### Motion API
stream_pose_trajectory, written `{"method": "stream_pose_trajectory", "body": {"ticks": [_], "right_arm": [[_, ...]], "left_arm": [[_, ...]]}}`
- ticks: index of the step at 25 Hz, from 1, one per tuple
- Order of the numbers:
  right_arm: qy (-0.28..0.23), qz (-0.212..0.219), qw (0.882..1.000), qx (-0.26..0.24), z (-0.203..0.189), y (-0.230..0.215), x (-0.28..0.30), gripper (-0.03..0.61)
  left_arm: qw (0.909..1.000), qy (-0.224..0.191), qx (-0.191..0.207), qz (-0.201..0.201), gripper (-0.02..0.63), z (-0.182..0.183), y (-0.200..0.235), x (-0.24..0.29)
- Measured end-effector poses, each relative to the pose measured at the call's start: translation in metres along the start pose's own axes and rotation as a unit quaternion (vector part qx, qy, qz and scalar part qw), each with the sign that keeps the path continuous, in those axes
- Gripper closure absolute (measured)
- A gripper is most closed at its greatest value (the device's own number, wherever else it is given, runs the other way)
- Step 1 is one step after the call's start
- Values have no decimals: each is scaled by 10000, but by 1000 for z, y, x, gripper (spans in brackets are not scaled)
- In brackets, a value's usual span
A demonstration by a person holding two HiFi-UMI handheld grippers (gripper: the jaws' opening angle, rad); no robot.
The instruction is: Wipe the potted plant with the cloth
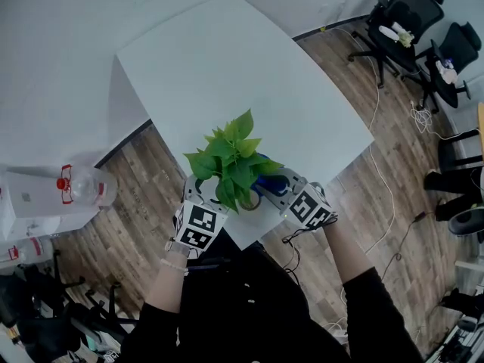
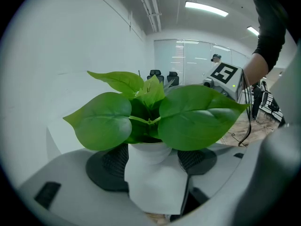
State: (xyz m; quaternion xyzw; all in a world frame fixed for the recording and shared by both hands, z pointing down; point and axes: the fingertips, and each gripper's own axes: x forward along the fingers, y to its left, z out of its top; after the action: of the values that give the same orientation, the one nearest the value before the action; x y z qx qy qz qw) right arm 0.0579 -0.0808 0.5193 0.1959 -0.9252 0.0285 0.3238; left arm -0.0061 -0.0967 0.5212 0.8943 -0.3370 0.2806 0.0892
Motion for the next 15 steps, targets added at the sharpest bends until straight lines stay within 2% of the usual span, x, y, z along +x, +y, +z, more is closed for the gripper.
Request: {"method": "stream_pose_trajectory", "body": {"ticks": [7,9,12,15], "right_arm": [[-152,-543,9970,529,8,22,-3,503],[-217,-695,9940,820,10,26,-3,503],[-224,-978,9844,1446,11,29,-2,503],[-343,-1259,9711,1998,12,25,-2,503]], "left_arm": [[9993,106,-163,315,275,4,-6,2],[9987,141,-267,409,275,4,-8,3],[9985,101,-367,402,275,4,-12,4],[9987,66,-470,175,275,2,-13,3]]}}
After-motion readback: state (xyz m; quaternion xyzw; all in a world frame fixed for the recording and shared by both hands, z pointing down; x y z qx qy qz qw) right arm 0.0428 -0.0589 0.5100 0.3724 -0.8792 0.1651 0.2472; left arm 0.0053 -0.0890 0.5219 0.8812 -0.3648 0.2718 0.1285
